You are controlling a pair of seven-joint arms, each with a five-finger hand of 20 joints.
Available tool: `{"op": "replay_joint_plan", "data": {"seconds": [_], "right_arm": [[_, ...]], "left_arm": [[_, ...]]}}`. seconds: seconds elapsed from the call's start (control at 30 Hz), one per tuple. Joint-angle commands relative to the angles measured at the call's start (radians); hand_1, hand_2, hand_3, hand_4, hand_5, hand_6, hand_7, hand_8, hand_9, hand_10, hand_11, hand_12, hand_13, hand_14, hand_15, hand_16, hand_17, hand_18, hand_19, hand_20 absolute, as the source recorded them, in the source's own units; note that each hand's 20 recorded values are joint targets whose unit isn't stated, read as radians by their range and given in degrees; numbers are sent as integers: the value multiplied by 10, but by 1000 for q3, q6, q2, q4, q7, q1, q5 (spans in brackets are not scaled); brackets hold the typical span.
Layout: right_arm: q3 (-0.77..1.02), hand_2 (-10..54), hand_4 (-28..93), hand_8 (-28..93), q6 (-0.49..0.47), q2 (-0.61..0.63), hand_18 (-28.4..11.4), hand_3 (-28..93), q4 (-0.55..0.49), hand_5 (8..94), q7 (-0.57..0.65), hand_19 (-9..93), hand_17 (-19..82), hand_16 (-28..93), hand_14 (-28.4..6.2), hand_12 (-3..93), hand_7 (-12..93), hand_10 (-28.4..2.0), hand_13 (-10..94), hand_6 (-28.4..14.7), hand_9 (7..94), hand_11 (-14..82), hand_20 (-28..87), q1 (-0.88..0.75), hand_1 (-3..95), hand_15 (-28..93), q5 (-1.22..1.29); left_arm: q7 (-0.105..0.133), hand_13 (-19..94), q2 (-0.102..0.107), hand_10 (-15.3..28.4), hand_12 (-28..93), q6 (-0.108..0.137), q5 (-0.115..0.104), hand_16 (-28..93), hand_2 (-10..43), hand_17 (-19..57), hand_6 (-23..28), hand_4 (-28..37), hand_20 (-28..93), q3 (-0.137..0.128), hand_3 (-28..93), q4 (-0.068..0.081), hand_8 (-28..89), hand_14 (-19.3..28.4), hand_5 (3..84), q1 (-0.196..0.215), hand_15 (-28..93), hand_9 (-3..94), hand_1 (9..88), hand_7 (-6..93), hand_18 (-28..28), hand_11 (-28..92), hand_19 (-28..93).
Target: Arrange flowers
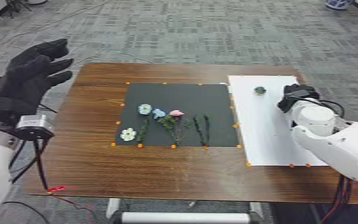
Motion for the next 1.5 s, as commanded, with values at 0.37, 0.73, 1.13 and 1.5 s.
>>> {"op": "replay_joint_plan", "data": {"seconds": [0.37,0.73,1.13,1.5], "right_arm": [[-245,-95,-203,-38,585,-56,-199,881,-215,744,-109,932,470,314,-42,499,468,-59,779,-2,829,288,522,172,492,779,-111],[-488,-95,-181,-43,650,-328,-200,876,-124,760,-126,932,461,332,-44,515,454,-52,771,14,849,262,564,338,473,789,-136],[-625,-95,-203,-61,574,-343,-202,875,-36,771,-102,932,450,334,-47,507,439,-54,758,20,849,256,573,356,480,802,-176],[-619,-95,-222,-69,527,-312,-200,880,-11,775,-84,932,443,331,-47,504,429,-60,750,24,852,241,574,331,487,811,-181]], "left_arm": [[8,99,-101,101,190,35,-2,-34,-48,-106,28,-252,84,-86,712,-43,-108,134,252,136,410,185,255,238,207,214,413],[1,98,-107,99,191,46,-9,-32,-47,-107,26,-249,85,-48,707,-10,-109,131,249,127,405,182,257,240,205,213,412],[2,97,-97,100,192,32,-4,-30,-47,-107,26,-251,86,-50,706,-14,-109,134,248,116,410,182,257,245,207,214,412],[-2,98,-99,100,193,19,-3,-31,-46,-108,24,-256,86,-46,706,-14,-114,135,247,119,412,184,254,251,208,218,415]]}}
